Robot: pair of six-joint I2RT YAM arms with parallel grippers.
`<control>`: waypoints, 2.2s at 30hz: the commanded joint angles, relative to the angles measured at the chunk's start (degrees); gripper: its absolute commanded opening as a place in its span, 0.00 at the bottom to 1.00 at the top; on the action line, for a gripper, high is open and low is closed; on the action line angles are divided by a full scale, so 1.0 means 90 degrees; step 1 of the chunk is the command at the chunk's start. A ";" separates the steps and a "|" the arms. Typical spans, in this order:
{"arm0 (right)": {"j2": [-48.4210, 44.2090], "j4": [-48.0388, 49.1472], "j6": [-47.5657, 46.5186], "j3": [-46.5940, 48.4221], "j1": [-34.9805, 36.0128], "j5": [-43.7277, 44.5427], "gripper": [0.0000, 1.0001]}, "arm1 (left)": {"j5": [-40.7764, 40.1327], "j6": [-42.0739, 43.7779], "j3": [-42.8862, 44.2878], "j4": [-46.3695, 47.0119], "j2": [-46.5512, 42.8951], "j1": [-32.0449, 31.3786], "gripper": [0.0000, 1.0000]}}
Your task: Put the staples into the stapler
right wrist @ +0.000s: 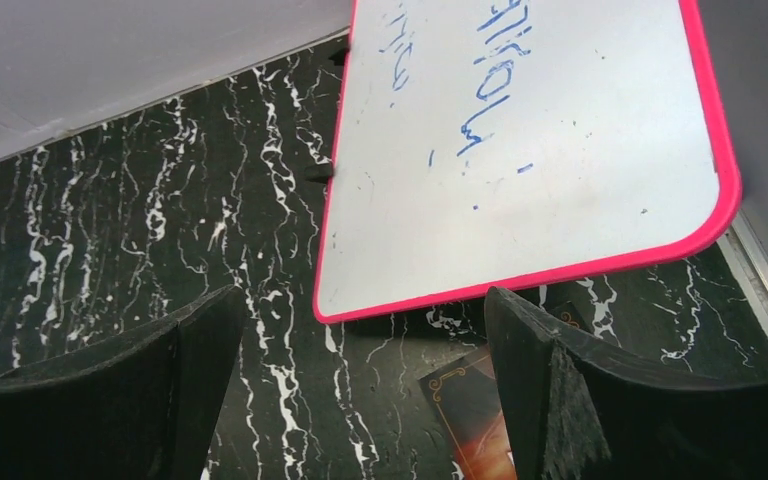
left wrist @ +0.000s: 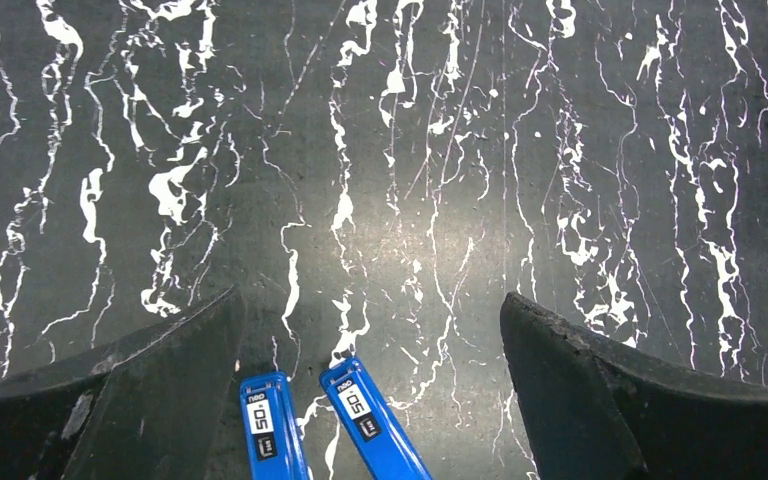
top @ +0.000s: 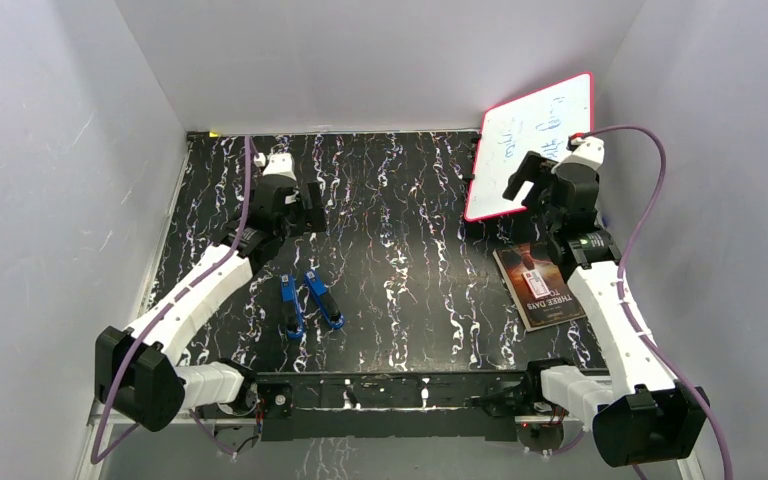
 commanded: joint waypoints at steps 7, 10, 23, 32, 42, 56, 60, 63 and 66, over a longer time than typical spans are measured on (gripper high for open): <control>-0.0168 0.0006 0.0537 0.0571 -0.0236 -0.0872 0.98 | 0.0905 0.0312 0.0527 -0.0390 0.0176 0.0150 0.98; -0.0266 0.0210 0.0581 0.0475 -0.0249 -0.1151 0.98 | 0.1020 0.0338 0.0572 -0.0494 0.0188 0.0159 0.98; -0.0138 0.0032 0.0830 0.0353 -0.0273 -0.1757 0.98 | 0.1942 0.0491 0.0454 -0.0955 0.0385 0.0177 0.98; 0.0781 -0.0299 0.0460 0.0527 0.0357 -0.2417 0.98 | 0.0386 -0.0374 0.0586 -0.1845 0.0328 0.0179 0.98; 0.1884 0.0476 -0.0011 0.0580 0.3253 -0.1850 0.98 | -0.0025 -0.0962 0.0535 -0.2081 0.0063 0.0731 0.98; 0.4000 0.1423 -0.0180 0.1407 0.5530 -0.1672 0.91 | -0.0007 -0.0999 0.0325 -0.2192 -0.0331 0.1244 0.98; 0.4477 0.1396 -0.0173 0.1731 0.5769 -0.1829 0.89 | 0.0013 -0.1052 0.0277 -0.2205 -0.0448 0.1246 0.98; 0.4933 0.1373 -0.0099 0.1880 0.5884 -0.1806 0.86 | 0.0006 -0.1045 0.0255 -0.2182 -0.0518 0.1249 0.98; 0.5196 0.1357 -0.0056 0.1998 0.5920 -0.1856 0.81 | -0.0005 -0.1027 0.0248 -0.2186 -0.0557 0.1244 0.98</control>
